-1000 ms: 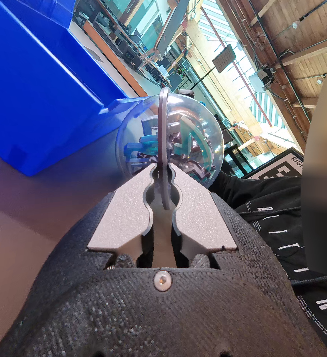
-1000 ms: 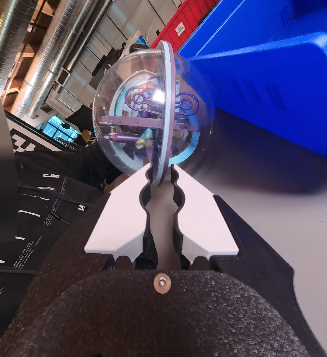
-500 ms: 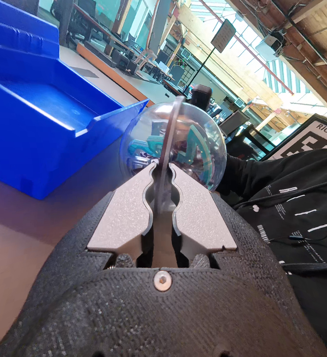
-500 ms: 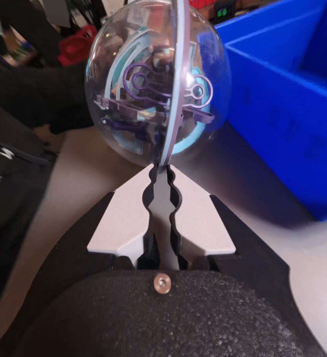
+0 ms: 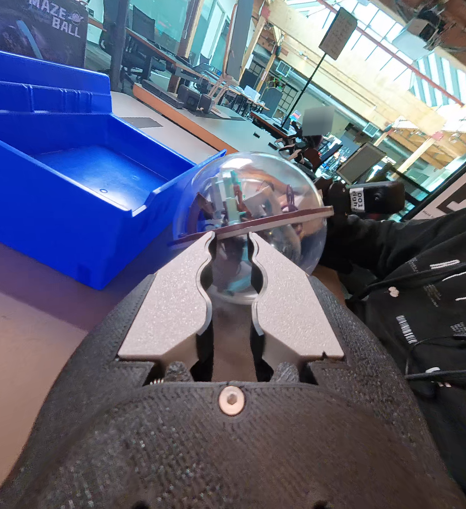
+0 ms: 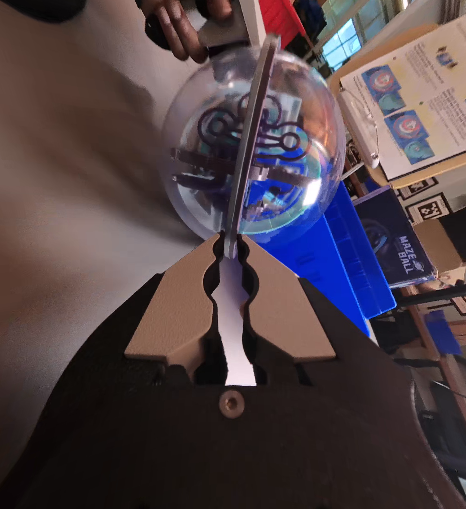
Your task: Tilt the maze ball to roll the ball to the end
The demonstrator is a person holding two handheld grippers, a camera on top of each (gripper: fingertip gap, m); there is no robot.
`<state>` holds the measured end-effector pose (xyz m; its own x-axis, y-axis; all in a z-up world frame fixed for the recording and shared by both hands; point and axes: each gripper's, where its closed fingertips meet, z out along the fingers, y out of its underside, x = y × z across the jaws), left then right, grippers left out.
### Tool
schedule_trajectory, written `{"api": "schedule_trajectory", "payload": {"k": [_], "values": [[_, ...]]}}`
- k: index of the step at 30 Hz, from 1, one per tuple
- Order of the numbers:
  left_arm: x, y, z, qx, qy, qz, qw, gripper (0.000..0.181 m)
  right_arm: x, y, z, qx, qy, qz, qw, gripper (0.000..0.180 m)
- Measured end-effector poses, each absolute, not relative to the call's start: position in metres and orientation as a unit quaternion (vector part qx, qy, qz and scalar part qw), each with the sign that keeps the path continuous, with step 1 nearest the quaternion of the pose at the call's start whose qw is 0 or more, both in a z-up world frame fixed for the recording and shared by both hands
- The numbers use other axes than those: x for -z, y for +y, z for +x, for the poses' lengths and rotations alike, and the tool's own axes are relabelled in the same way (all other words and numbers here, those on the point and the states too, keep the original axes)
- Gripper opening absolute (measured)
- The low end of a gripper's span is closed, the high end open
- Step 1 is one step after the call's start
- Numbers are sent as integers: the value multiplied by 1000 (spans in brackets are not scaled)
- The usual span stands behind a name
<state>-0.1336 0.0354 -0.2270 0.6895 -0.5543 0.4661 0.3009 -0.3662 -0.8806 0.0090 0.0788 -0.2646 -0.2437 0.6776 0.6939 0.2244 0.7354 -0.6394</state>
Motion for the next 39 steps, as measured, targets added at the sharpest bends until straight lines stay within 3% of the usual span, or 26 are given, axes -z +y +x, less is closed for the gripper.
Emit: {"api": "schedule_trajectory", "payload": {"k": [6, 9, 13, 21, 26, 35, 39], "values": [[199, 27, -137, 388, 75, -714, 577, 61, 250, 36, 19, -326, -744, -301, 500, 0], [201, 20, -132, 376, 84, -736, 557, 67, 247, 18, 28, -401, -740, -306, 445, 1], [202, 8, -117, 375, 106, -753, 531, 63, 235, 18, 39, -466, -734, -319, 376, 7], [219, -2, -112, 335, 132, -795, 489, 64, 252, 84, 26, -464, -726, -413, 295, 27], [228, -4, -109, 399, 121, -777, 471, 46, 269, 84, 12, -518, -688, -463, 210, 37], [238, -3, -107, 426, 126, -756, 481, 28, 277, 72, 12, -555, -673, -460, 165, 39], [241, -6, -106, 418, 145, -749, 493, 14, 276, 73, 14, -556, -674, -454, 175, 29]]}}
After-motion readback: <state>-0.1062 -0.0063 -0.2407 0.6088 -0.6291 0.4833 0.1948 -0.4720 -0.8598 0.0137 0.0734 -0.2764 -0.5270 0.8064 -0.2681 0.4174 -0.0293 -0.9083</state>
